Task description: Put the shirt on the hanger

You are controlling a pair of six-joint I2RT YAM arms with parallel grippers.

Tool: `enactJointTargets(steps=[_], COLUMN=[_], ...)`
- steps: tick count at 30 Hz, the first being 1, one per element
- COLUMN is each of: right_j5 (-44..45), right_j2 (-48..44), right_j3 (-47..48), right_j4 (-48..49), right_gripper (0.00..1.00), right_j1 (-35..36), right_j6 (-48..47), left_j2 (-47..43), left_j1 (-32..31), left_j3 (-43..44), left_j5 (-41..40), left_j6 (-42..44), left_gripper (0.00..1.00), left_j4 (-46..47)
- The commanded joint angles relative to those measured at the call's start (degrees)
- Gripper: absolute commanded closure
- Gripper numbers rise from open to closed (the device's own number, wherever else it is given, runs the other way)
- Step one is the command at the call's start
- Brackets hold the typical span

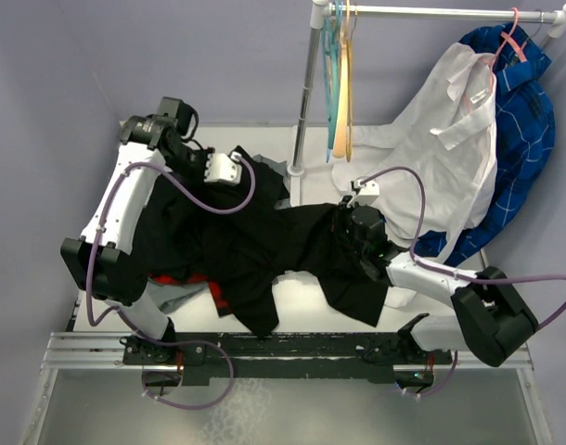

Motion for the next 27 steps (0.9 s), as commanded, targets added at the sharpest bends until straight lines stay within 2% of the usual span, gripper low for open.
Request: enactJointTargets(steps=[1,5,11,15,18,20,23,27], right_j5=[1.7,0.1,-4.6,-16.0,-25.3,-27.9,-29.1,-31.8], right_j2=[1.6,0.6,-9.2,-21.3,-29.2,-32.3,-32.6,-27.4], right_j3=[3.0,4.2,1.0,-1.4,-1.9,-1.0,1.9,4.8], right_j4=[1.3,1.3,1.1,-1.6,-5.4,-8.8,-15.7,-22.3], right_gripper=[1.00,1.00,1.00,1.00,1.00,1.00,1.00,1.00], right_j1=[-2.1,-2.5,-2.6,-2.5,-2.3,-1.4,0.0,3.2], right_j6=[-1.8,-3.4,-7.4,-9.1,-7.7,-6.4,-3.3,-1.0], left_j2=[0.4,0.3,-7.8,-14.0,-14.5,-15.1,-15.2,-15.4], left_j1=[1.2,1.5,3.0,5.7,6.8,7.6,8.1,8.4], left_j3=[8.3,12.4,8.2,6.9,12.3,14.2,17.6,20.4], left_j5=[2.6,3.2,3.4,4.6,3.6,3.8,3.7,3.9], left_j6=[0.0,-2.2,-1.6,-2.7,-8.4,-11.3,-14.0,-15.3], left_gripper=[1.00,1.00,1.00,1.00,1.00,1.00,1.00,1.00], left_j4=[2.6,4.4,9.6,14.3,14.9,15.8,14.6,11.7])
